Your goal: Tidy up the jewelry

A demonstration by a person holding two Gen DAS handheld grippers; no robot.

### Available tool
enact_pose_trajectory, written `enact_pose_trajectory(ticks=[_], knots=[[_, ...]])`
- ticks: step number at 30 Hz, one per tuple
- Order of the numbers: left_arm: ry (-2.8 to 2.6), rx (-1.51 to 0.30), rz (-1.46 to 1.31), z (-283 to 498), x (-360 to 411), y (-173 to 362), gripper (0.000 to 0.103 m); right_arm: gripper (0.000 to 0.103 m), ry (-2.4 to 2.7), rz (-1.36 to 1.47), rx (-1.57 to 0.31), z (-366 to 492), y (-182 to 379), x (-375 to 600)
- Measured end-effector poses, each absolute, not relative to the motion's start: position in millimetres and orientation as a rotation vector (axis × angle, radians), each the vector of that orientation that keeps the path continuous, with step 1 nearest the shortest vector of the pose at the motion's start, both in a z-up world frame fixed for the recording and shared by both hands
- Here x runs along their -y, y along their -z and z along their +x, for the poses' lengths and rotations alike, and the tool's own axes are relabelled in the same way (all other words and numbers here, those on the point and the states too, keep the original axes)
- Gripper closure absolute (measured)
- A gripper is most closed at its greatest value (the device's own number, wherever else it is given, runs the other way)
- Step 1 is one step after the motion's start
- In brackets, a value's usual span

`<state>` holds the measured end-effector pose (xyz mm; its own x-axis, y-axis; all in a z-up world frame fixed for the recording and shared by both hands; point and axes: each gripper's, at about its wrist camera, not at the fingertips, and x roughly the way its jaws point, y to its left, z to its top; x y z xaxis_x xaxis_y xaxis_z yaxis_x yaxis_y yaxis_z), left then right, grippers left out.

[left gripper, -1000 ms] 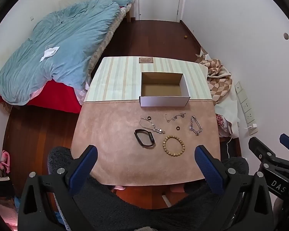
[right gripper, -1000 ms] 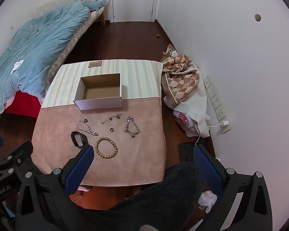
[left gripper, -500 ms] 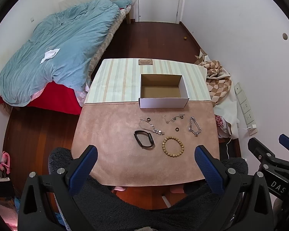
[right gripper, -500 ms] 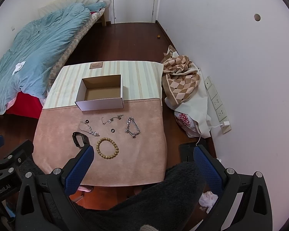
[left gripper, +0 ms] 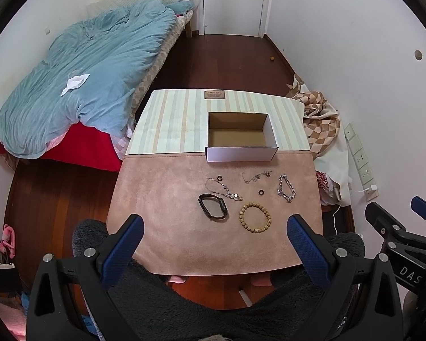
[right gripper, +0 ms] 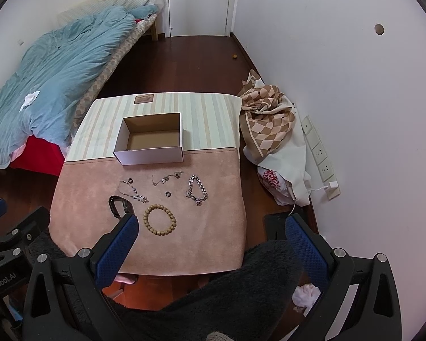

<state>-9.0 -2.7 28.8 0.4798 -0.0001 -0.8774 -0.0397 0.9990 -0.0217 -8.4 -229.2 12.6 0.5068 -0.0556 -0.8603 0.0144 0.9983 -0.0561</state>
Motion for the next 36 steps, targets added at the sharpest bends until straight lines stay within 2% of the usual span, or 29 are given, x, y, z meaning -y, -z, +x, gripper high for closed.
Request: enact_pose_trajectory(ticks=[25, 31, 36], knots=[[-0.024, -1.079, -0.04, -6.7, 2.9, -26.6, 0.0, 0.0, 0.035, -0.032, -1.046, -8.2, -13.3, 228.2], [-0.068, -1.107, -0.014, 15.2, -7.3, 9.2, 0.0, 0.0, 0.051, 0.004, -1.087, 14.3, 17.2, 230.3], [-0.107, -1.165, 0.019, 38.8, -18.0, 60.5, 0.0, 0.0, 0.07, 0.019, -1.175, 40.9, 74.8, 233.1]])
